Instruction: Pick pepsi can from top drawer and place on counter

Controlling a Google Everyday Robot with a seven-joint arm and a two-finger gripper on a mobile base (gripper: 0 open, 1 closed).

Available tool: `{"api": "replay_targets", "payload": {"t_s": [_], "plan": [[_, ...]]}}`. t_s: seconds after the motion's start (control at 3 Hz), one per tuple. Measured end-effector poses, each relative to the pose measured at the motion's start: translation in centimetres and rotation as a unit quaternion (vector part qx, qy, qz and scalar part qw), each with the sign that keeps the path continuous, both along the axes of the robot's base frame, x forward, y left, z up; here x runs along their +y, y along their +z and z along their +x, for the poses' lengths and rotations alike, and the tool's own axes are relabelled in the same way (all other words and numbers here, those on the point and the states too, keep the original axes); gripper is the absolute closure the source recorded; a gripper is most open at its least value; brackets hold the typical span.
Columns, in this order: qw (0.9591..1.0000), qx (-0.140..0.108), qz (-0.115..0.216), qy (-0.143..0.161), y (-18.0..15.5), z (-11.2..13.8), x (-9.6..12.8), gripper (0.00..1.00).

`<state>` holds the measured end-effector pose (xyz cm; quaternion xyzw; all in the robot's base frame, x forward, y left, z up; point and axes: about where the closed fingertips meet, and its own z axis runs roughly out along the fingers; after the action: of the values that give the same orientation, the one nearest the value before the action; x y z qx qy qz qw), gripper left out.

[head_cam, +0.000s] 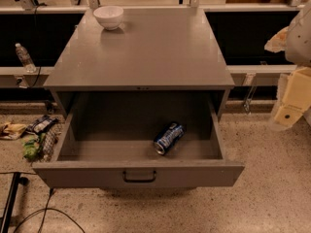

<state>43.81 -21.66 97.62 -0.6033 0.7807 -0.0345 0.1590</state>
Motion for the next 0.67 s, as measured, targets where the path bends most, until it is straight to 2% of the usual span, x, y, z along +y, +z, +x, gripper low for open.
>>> {"api": "replay_targets", "payload": {"t_s": [0.33, 0.67], "plan": [[1.0000, 0.000, 0.000, 0.000, 0.0, 0.0, 0.0, 0.00], [0.9993, 0.012, 0.006, 0.035, -2.0, 0.7, 0.8, 0.00]]}}
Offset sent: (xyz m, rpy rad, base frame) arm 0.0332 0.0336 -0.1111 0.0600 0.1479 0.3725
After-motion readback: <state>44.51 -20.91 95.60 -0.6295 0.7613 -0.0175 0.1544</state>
